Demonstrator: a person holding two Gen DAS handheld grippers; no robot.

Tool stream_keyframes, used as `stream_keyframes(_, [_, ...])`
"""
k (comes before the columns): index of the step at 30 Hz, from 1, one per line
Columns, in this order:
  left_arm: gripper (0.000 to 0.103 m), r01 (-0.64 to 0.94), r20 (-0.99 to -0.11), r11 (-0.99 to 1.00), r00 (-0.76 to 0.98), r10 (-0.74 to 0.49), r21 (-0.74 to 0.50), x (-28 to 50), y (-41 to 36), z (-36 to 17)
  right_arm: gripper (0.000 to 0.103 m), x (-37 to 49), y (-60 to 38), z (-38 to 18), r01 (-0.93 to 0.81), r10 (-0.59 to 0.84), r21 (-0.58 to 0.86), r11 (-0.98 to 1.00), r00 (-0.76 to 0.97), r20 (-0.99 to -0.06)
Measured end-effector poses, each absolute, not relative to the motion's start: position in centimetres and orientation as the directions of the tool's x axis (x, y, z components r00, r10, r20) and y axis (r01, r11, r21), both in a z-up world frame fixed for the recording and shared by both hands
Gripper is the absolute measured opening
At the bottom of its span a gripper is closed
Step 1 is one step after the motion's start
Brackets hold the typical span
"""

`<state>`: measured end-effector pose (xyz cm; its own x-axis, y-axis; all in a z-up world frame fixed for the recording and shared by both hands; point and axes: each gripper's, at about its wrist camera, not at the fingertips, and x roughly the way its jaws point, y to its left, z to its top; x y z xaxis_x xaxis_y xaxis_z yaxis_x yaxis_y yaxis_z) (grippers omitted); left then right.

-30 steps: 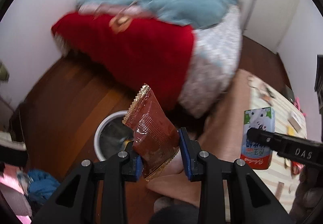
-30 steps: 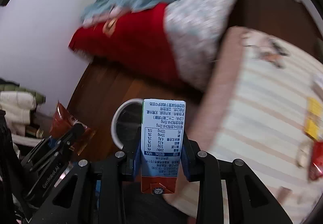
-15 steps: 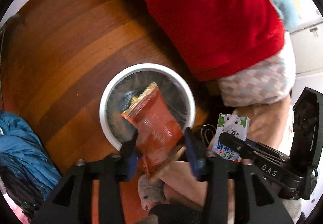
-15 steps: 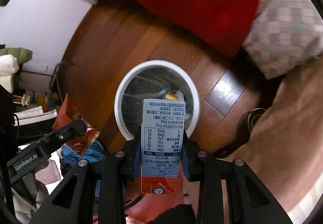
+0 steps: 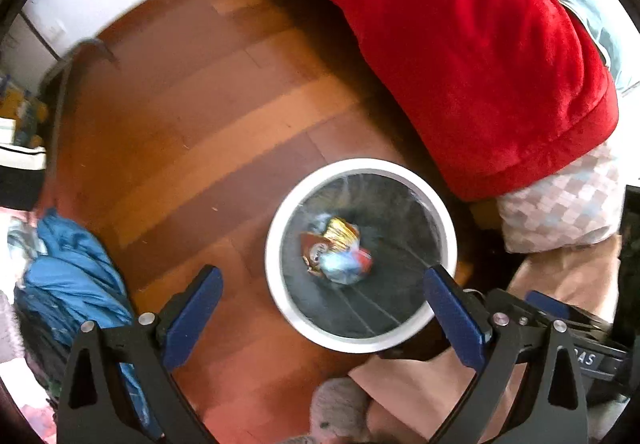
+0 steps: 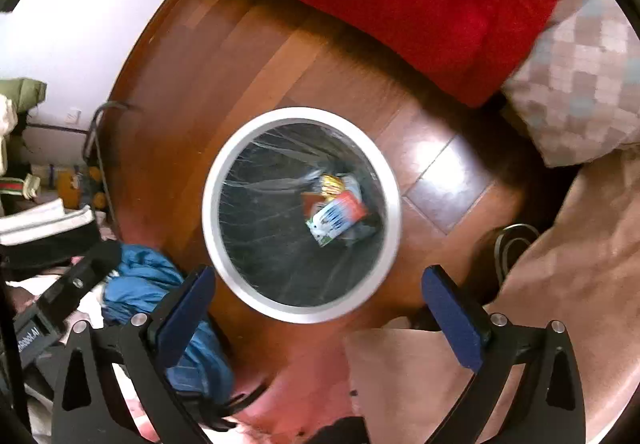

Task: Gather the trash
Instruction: 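Carry the wrapper and milk carton to the wastebasket and open both tools, then move both tools back toward the table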

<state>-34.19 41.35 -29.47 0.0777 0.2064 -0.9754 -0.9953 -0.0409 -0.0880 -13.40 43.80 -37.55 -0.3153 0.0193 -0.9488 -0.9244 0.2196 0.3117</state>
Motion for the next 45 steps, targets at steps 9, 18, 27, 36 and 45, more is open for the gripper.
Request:
stream_keyframes(9, [0.103,-1.000,-0.966,0.012,0.010,0.258,-0.007,-32.9,37.6,-27.6,0.103,-14.0,40.2,-33.7,-0.979,0.073,0.169,0.118,-0.161,-0.984])
stream_keyframes(18, [0.103,-0.999,-0.952,0.046,0.016,0.305,-0.002,-32.7,34.2,-24.5,0.103,-13.7,36.3,-29.5,-0.979,0.125,0.167,0.115,-0.153,-0.980])
stream_keyframes(27, [0.103,-0.995,-0.921,0.097,0.049,0.386,-0.012,-31.9,30.8,-20.0,0.103,-13.2,32.7,-23.6,-0.979,0.228,0.173,0.111,-0.145,-0.963])
stream_keyframes(36, [0.103,-0.986,-0.863,0.164,0.094,0.496,-0.013,-30.1,26.1,-13.4,0.103,-11.2,26.8,-15.8,-0.949,0.391,0.270,0.160,-0.191,-0.901])
stream_keyframes(45, [0.103,-0.964,-0.835,0.262,0.177,0.521,-0.040,-23.7,19.6,-10.9,0.103,-3.3,13.8,-9.3,-0.850,0.545,0.408,0.334,-0.178,-0.819])
